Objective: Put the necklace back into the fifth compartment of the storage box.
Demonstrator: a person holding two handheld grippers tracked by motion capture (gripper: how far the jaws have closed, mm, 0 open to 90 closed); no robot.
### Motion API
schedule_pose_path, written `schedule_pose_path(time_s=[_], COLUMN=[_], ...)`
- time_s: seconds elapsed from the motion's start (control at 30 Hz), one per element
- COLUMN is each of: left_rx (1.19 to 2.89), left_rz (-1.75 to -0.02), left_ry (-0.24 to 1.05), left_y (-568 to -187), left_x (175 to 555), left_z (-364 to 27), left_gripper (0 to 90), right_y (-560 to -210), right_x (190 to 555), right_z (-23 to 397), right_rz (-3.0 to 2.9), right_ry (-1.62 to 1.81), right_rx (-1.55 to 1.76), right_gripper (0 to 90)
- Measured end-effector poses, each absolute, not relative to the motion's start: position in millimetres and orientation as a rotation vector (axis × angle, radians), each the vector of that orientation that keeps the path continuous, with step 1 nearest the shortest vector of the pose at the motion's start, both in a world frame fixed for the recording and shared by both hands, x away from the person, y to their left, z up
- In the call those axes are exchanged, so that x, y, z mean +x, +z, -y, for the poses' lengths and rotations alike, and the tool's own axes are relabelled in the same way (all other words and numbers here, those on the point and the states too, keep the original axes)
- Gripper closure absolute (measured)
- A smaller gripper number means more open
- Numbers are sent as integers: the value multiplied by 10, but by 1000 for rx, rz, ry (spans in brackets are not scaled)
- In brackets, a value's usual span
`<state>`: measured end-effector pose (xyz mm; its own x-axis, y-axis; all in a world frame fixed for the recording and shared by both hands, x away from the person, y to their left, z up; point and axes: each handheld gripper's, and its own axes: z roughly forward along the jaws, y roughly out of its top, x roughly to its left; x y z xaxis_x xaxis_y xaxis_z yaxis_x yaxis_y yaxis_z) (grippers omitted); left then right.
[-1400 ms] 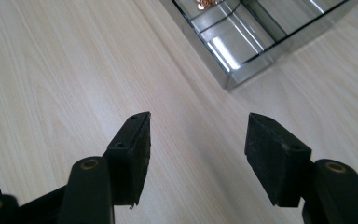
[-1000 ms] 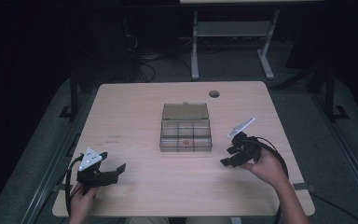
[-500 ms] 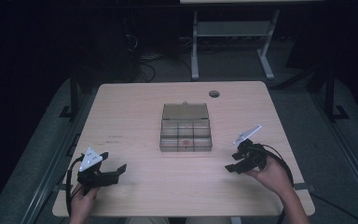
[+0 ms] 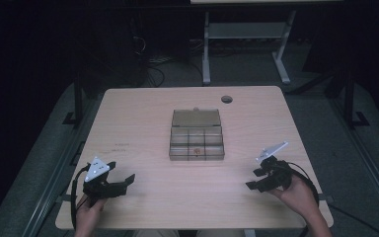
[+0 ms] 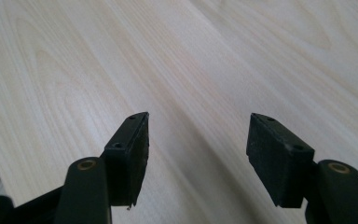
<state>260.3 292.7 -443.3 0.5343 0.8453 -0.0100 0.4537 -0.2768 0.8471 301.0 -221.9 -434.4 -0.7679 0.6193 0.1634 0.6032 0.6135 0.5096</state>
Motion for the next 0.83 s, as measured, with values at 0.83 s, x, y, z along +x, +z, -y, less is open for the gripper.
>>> schedule_pose_path(time_s=[0.83], left_rx=[1901], left_rz=[-1082], left_ry=[575], left_y=[-4437], left_x=[2593], left_z=[-2893], left_gripper=[130], right_y=[-4542], right_x=[2391], right_z=[2316], right_rz=[-2734], right_ry=[899], right_rx=[1002], right_gripper=[346])
